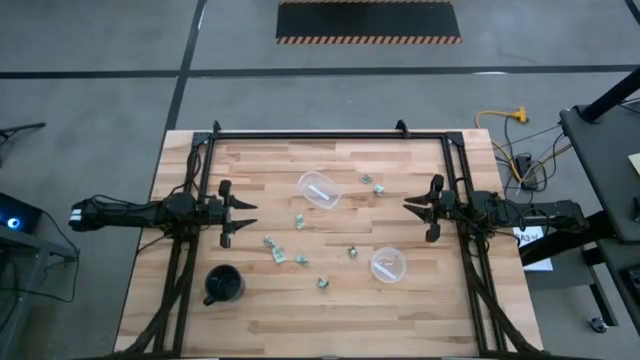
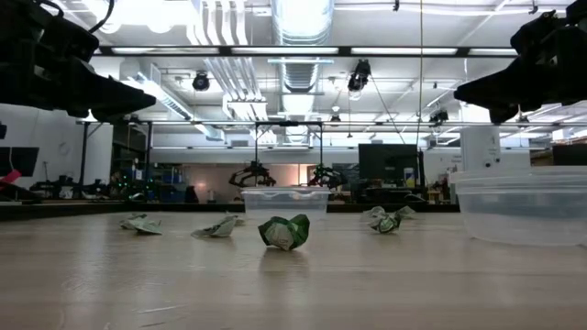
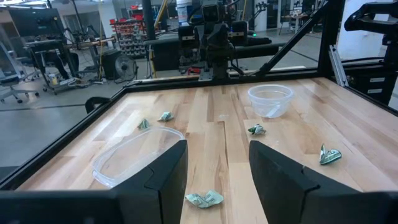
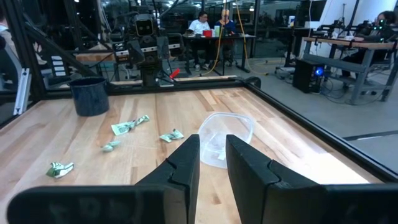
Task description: Pick and place Stevia / Truvia into bins
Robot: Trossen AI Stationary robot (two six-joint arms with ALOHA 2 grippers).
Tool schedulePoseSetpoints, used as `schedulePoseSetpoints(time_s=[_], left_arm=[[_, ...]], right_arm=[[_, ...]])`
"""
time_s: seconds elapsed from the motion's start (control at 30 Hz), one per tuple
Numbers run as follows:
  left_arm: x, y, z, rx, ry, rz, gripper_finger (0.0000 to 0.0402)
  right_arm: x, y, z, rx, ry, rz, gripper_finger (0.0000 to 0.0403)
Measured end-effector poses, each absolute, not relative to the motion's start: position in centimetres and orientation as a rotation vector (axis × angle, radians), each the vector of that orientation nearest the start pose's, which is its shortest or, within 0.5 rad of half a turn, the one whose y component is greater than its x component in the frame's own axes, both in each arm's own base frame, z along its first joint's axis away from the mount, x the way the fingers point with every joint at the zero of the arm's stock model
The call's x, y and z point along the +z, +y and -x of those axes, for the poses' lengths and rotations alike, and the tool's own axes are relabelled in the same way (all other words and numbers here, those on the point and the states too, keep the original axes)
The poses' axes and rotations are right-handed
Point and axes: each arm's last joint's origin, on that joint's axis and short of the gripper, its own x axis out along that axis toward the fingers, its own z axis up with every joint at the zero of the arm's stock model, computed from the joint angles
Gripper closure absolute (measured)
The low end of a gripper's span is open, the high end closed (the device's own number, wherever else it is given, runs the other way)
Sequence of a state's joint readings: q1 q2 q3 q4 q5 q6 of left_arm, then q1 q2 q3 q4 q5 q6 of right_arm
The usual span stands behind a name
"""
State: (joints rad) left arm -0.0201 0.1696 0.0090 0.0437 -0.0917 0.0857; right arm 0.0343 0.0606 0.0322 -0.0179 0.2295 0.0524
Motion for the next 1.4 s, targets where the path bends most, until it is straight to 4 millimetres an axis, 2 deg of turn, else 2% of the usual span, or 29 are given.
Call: schedulePoseSetpoints(time_s=[0.3,0.47,0.73,0.9,1.0,1.2,1.4], left_arm=[[15.7,0.1,-10.7,0.067,0.120,-0.092,0.0246],[15.7,0.0,-10.7,0.066,0.120,-0.092,0.0246],[15.7,0.1,-10.7,0.067,0.120,-0.092,0.0246],[15.7,0.0,-10.7,0.066,0.120,-0.092,0.0246],[15.7,0.1,-10.7,0.067,0.120,-0.092,0.0246],[15.7,0.0,-10.7,0.066,0.120,-0.092,0.0246],[15.7,0.0,-10.7,0.066,0.120,-0.092,0.0246]], right_arm=[[16.8,-0.3,-9.9,-0.197,0.038,-0.074,0.0335],[17.4,-0.3,-9.9,-0.202,0.001,0.140,0.0335],[21.2,-0.4,-9.1,-0.271,-0.384,0.289,0.0335],[23.1,-0.5,-7.9,-0.320,-0.612,0.231,0.0335],[23.7,-0.7,-7.3,-0.410,-0.684,0.148,0.0335],[23.8,-1.6,-6.6,-0.730,-0.657,0.020,0.0335],[23.7,-1.7,-6.5,-0.773,-0.650,-0.021,0.0335]])
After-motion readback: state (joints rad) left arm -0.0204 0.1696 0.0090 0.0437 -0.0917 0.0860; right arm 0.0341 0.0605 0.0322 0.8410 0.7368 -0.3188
